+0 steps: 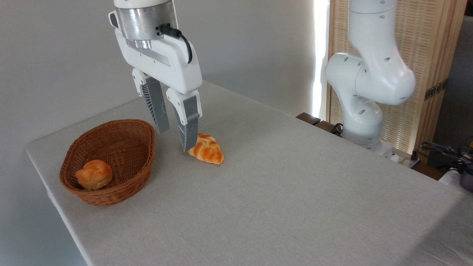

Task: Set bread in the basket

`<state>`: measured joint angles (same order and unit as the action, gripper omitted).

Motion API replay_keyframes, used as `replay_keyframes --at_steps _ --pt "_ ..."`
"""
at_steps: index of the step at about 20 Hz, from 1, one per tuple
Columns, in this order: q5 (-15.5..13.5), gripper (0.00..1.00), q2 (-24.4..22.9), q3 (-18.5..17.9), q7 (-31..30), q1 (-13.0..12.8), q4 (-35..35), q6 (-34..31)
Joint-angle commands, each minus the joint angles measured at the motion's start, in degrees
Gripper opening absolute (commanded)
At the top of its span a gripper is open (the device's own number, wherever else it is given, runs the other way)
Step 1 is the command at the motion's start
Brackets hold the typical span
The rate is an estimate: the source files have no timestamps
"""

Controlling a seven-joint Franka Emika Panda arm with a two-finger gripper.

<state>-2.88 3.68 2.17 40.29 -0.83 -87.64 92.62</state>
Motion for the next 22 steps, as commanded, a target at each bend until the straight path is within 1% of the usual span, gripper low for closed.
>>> replay_keyframes --at_steps 1,5,8,10,11,22 --pt "-0.8 1.00 -1.7 -0.3 -0.1 -0.5 -1.5 -1.4" --pt "-0.7 1.00 -2.6 -0.3 0.0 -0.5 -3.6 -1.0" --pt "-0.5 1.00 -2.6 -0.3 0.0 -0.5 -3.7 -0.9" --pt "1.1 1.00 -2.7 -0.2 0.1 -0.5 -3.7 -0.9" --pt "1.3 1.00 -2.7 -0.2 0.1 -0.5 -3.7 -0.9" --pt "1.3 1.00 -3.2 -0.3 0.8 -0.4 -4.0 -0.3"
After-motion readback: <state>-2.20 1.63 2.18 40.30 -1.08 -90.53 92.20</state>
